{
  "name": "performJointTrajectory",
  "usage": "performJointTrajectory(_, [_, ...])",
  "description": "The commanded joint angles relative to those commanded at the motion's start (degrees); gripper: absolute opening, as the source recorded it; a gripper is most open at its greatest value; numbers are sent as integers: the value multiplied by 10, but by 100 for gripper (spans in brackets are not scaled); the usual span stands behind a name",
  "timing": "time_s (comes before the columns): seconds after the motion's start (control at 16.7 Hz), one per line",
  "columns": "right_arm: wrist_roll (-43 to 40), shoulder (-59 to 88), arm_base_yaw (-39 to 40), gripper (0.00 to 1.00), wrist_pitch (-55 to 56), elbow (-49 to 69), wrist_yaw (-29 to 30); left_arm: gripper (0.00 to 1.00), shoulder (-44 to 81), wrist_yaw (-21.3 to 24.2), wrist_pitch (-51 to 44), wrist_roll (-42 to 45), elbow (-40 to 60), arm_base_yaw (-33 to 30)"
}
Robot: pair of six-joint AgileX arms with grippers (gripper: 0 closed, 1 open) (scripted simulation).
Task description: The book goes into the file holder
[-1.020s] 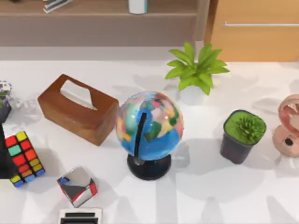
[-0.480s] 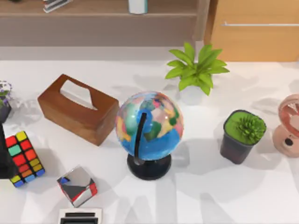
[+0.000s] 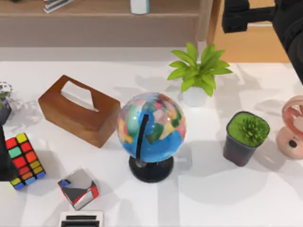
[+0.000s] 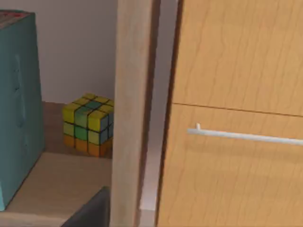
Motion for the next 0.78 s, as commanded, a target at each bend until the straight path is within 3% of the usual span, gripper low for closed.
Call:
performJointTrajectory(0.36, [2,357,74,100,82,269,87,100,0,0,0,0,0,0])
performJointTrajectory(0.78, [5,589,82,100,150,488,124,100,0,0,0,0,0,0])
